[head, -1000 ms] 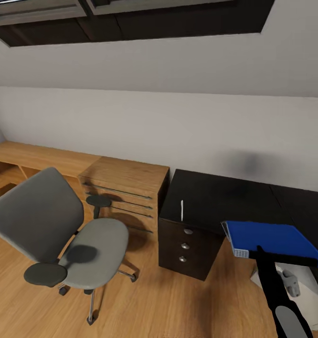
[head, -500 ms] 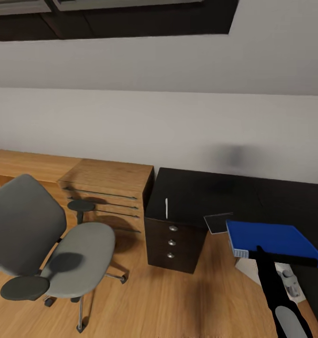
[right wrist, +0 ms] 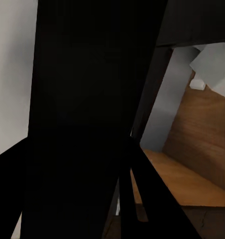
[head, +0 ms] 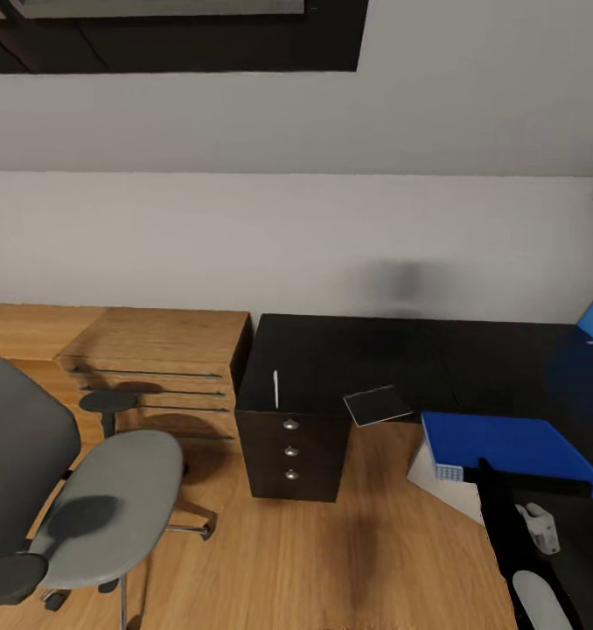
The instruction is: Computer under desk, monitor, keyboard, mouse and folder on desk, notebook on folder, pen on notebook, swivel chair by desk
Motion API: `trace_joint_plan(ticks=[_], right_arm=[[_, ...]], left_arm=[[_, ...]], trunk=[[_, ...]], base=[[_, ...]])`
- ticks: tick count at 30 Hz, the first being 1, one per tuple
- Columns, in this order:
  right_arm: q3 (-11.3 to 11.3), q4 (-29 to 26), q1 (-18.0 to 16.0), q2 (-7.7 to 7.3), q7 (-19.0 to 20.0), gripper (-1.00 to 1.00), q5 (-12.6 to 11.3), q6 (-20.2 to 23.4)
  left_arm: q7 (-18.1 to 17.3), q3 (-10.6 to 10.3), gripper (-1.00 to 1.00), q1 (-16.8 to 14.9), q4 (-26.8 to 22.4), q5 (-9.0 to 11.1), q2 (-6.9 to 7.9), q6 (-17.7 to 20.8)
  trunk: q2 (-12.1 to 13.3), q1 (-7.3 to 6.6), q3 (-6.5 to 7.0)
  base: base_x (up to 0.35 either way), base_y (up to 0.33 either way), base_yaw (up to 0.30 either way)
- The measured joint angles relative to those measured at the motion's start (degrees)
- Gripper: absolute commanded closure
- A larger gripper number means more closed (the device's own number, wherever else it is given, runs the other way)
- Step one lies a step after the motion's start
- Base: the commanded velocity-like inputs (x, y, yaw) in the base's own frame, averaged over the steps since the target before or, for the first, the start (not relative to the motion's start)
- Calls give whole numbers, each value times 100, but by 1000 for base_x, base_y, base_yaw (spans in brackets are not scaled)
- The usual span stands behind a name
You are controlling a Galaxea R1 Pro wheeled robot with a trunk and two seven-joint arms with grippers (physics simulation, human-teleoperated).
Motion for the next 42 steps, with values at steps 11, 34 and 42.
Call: trace_joint_plan(ticks=[11, 34, 42], right_arm=[[2, -6, 3, 3, 3, 100, 0, -68], [28, -35, -1, 10, 15, 100, -8, -91], [46, -35, -1, 20, 17, 100, 1, -95]], left_arm=[[0, -17, -100, -1, -3, -6, -34, -22], [1, -8, -100, -1, -11, -5, -40, -122], [2, -8, -100, 3, -11, -5, -40, -122]], trunk=[[324, -177, 149], [324, -177, 240], [324, -177, 305]], base=[[0, 0, -288], [0, 0, -97], [0, 0, 0]])
